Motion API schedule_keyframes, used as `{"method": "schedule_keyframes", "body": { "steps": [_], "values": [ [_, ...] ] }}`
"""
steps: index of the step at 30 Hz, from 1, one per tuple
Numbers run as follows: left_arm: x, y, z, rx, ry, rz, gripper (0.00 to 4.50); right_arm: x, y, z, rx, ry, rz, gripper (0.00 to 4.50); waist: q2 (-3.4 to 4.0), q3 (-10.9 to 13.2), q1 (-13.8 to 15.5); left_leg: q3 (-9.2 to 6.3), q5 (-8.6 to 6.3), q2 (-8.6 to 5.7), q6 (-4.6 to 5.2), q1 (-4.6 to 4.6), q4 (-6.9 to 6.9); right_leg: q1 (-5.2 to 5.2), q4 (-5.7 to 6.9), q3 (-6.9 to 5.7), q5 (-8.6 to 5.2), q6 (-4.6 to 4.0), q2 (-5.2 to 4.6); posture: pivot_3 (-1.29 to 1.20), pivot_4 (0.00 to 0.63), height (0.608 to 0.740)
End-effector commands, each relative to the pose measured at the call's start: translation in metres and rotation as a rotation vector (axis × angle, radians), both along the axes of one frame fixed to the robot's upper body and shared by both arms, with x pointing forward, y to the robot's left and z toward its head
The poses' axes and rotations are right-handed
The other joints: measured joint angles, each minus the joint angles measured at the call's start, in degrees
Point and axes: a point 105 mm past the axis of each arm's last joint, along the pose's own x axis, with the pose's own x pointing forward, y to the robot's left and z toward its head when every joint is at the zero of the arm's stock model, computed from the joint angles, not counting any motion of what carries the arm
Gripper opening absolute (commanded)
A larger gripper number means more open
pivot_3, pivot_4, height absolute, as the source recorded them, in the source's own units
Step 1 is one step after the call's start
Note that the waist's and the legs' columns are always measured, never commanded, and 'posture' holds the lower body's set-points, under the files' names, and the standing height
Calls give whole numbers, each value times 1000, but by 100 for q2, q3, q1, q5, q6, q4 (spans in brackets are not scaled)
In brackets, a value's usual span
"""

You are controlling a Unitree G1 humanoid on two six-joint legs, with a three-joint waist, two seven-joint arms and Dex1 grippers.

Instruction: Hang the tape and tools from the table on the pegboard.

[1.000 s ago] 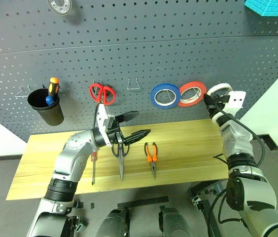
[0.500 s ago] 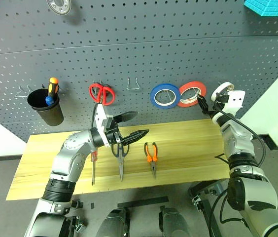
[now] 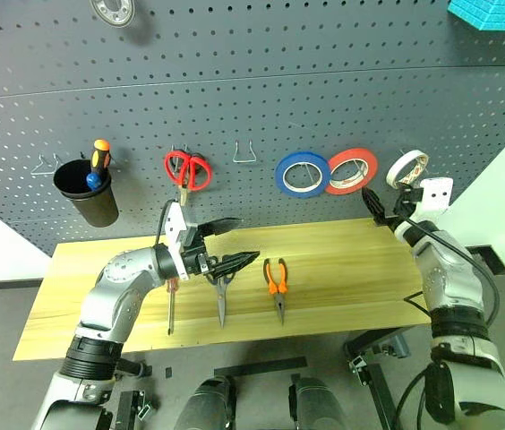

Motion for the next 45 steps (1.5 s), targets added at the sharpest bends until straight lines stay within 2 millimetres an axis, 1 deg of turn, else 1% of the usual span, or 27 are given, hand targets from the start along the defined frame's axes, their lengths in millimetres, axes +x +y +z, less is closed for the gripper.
{"method": "schedule_keyframes", "body": {
  "steps": [1, 3, 6, 9, 14, 18, 20, 24, 26, 32, 36, 42, 45],
  "values": [
    [-6, 10, 6, 11, -20, 2, 4419, -11, 4, 19, -12, -27, 29, 4468, 0, 0, 27, 0, 0, 0, 0, 0, 0, 0, 0, 0, 0, 0, 0, -25, 132, 738],
    [-9, 15, 2, 26, -5, 5, 4419, -18, 7, 17, -7, -1, 43, 4468, 0, 0, 53, 0, -1, 1, 1, 0, 0, -1, 0, 2, 0, 0, 1, -25, 131, 738],
    [-15, 27, -10, 61, 34, 31, 4419, -31, 22, 9, 4, 64, 103, 4468, 1, 0, 72, 0, -1, 2, 1, 0, -3, -1, -1, 2, 0, -1, 0, -24, 137, 738],
    [-21, 35, -21, 96, 73, 49, 4419, -43, 46, -1, 18, 136, 184, 4468, 1, 0, 68, 0, -2, 2, 2, 0, -6, -2, -4, 5, -1, -1, -3, -17, 144, 738],
    [-28, 42, -29, 102, 104, 81, 4419, -62, 93, -17, 56, 232, 319, 4468, 0, 3, 82, -2, -3, 2, 2, 0, -18, -7, -6, 10, -1, -4, -9, 1, 157, 738],
    [-36, 40, -36, 101, 127, 88, 4419, -70, 118, -29, 78, 284, 354, 4468, -2, 8, 98, -3, -3, 2, 2, -1, -31, -15, -13, 11, -1, -5, -12, 13, 174, 738],
    [-40, 39, -38, 99, 138, 89, 4419, -72, 123, -32, 81, 298, 351, 4468, -4, 15, 118, -3, -3, 2, 2, -2, -38, -35, -18, 12, -2, -5, -13, 18, 188, 738],
    [-46, 38, -41, 103, 161, 93, 4419, -74, 126, -43, 66, 338, 319, 4468, -13, 75, 210, -3, -3, 3, 2, -5, -44, -44, -18, 14, -2, -7, -14, 30, 212, 738],
    [-50, 38, -47, 119, 176, 101, 4419, -72, 127, -50, 52, 358, 298, 4468, -15, 137, 234, -2, -3, 4, 2, -6, -44, -46, -19, 15, -3, -8, -15, 34, 221, 738],
    [-63, 38, -56, 128, 218, 120, 4419, -66, 145, -67, 29, 401, 273, 4468, -32, 286, 234, -2, -3, 9, 2, -16, -53, -61, -19, 16, -4, -14, -16, 58, 253, 738],
    [-70, 36, -58, 124, 234, 133, 4419, -65, 153, -75, 5, 426, 265, 4468, -33, 383, 243, -2, -3, 9, 2, -26, -55, -71, -21, 16, -5, -15, -17, 76, 271, 738],
    [-76, 35, -63, 124, 255, 141, 4419, -68, 154, -90, -48, 489, 225, 4468, -44, 495, 247, -2, -3, 9, 1, -29, -58, -76, -24, 16, -6, -16, -18, 79, 294, 738],
    [-78, 33, -64, 124, 260, 138, 4419, -72, 154, -92, -54, 509, 214, 4468, -53, 558, 247, -2, -4, 9, 1, -33, -60, -80, -25, 16, -6, -17, -19, 76, 311, 738]
  ]
}}
